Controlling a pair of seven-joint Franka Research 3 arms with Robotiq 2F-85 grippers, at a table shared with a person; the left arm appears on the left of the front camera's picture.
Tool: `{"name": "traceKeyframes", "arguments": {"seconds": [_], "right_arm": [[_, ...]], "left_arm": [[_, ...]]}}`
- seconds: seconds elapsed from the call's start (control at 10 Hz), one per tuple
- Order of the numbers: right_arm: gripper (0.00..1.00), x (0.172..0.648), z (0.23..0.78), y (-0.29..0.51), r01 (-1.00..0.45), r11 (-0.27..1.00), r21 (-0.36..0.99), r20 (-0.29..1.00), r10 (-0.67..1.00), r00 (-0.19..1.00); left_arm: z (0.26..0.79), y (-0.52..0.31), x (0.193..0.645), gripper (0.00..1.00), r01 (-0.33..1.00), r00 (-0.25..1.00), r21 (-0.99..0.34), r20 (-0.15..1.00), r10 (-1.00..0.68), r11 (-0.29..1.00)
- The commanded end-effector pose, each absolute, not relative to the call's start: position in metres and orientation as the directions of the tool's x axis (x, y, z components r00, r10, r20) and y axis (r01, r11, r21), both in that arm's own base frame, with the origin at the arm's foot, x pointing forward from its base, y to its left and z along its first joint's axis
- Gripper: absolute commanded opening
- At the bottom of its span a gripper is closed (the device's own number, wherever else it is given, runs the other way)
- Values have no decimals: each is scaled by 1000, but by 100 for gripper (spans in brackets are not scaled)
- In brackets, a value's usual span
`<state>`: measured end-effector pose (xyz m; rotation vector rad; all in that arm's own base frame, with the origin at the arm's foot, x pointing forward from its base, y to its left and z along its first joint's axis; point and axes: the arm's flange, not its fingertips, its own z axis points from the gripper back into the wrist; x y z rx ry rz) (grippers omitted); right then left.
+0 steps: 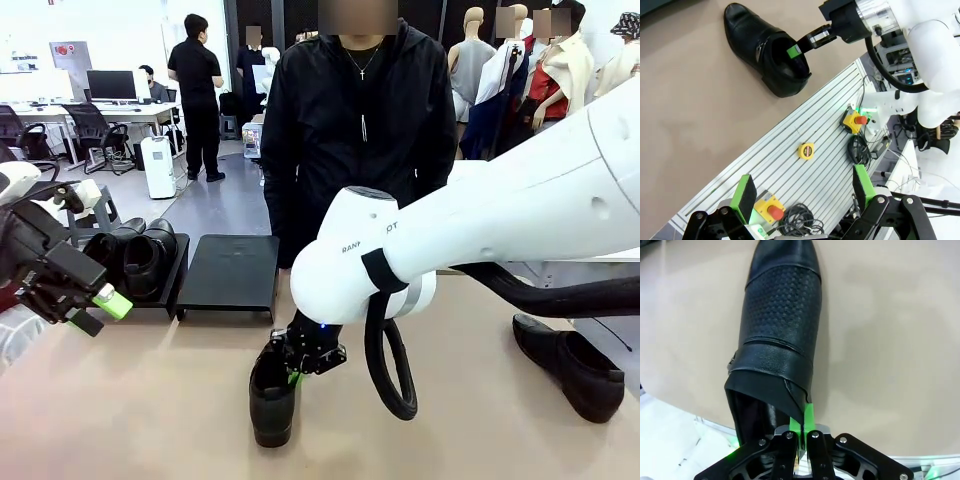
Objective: Organize the shoes by placing them on the stand.
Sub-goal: Pick up one Shoe and place it in the middle of the table.
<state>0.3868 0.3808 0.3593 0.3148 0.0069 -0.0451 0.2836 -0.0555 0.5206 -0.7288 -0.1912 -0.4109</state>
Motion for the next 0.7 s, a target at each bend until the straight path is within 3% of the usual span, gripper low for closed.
{"name": "traceKeyframes", "arguments": {"seconds": [0.0,0.1,0.2,0.4,0.6], "right_arm": [[30,392,369,381,52,935,350,-43,-39,998],[89,391,369,381,42,935,353,-50,-26,998],[100,390,370,380,41,932,360,-55,-23,998],[100,382,394,362,14,917,399,-42,2,999],[100,367,448,298,19,905,425,67,-52,996]], "left_arm": [[521,-55,285,100,446,895,-619,325,-306,647],[521,-55,285,100,446,895,-619,325,-306,647],[521,-55,285,100,446,895,-619,325,-306,647],[521,-55,285,100,446,895,-619,325,-306,647],[521,-55,285,100,446,895,-619,325,-306,647]]}}
